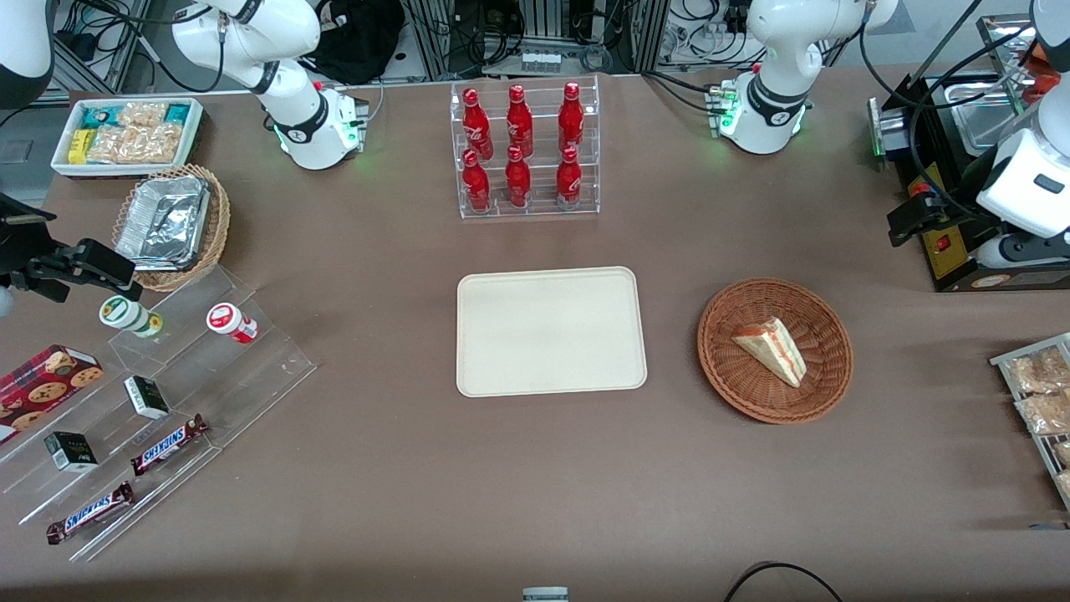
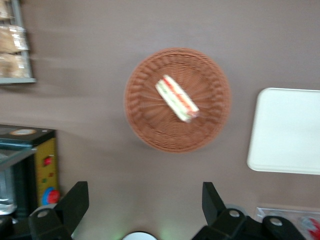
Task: Place sandwich from basket to tray
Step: 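Move the left gripper over the wicker basket toward the wrapped sandwich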
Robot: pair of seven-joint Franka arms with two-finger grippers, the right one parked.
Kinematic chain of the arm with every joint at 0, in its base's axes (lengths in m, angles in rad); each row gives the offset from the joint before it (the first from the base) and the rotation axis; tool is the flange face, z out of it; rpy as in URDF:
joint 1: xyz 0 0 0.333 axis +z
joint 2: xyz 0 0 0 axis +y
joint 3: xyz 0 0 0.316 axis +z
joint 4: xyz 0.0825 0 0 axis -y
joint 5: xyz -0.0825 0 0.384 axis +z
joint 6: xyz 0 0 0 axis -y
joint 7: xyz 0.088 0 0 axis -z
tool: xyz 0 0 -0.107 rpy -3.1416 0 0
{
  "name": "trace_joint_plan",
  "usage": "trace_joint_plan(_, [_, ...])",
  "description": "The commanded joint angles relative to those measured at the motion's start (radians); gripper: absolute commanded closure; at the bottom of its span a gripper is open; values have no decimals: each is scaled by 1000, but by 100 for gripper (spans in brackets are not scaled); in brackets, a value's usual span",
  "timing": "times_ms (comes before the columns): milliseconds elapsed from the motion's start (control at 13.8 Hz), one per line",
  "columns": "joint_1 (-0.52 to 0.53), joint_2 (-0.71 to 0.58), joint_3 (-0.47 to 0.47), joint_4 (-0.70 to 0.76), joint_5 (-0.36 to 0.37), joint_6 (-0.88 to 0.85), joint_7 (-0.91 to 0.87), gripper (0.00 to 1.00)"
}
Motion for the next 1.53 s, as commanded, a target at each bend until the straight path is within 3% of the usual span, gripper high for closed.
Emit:
trace_joint_plan(0, [10,-10,0,15,-44,-30,35,0])
trace_joint_plan(436, [2,92,-8,-28,23,34,11,0])
trace_joint_plan(655, [-12,108,-11,-180,25,225,-69,0])
trace_joint_plan(1164, [-21,60,-74,-553,26,650,-478,0])
trace_joint_plan(1455, [-21,77,-80,-672,26,830,-702,0])
